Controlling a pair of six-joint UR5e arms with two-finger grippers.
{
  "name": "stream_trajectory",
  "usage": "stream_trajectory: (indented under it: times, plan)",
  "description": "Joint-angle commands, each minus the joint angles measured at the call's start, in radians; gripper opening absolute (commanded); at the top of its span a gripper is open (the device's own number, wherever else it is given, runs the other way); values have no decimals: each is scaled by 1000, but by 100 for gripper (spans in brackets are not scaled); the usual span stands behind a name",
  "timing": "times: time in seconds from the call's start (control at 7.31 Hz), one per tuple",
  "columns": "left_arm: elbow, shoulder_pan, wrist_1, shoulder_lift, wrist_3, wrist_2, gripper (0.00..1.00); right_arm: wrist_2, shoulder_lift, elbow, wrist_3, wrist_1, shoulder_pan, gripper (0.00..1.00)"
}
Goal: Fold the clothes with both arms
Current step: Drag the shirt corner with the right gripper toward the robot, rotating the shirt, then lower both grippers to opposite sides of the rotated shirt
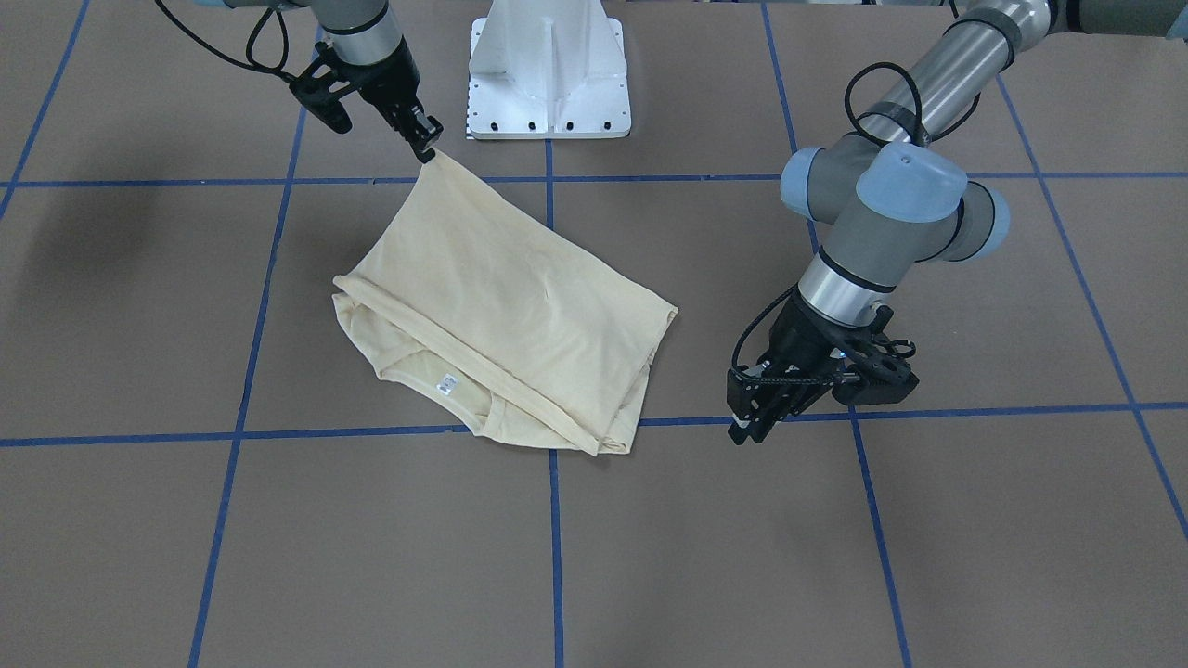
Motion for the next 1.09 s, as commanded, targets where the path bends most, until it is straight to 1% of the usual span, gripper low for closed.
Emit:
stream_trajectory:
  times: [0.0,0.14,0.41,0.55,0.68,0.82,0.96]
  plan:
    - [-92,15,7,12,-66,-57,35,-26,-20,36,124,-48,-183,48]
    - [-124,15,8,12,-91,-80,35,-41,-28,34,131,-48,-205,99]
    - [-198,69,11,44,-162,-77,36,-42,-35,43,131,-48,-177,100]
    - [-262,107,11,117,-181,-71,40,-33,-25,63,129,-46,-102,100]
    - [-319,138,11,186,-181,-68,45,-16,-16,65,112,-42,29,100]
    - [-321,176,14,210,-181,-27,54,-9,7,53,76,-40,119,100]
    - [-319,260,109,207,-183,84,55,-14,42,43,30,-40,214,100]
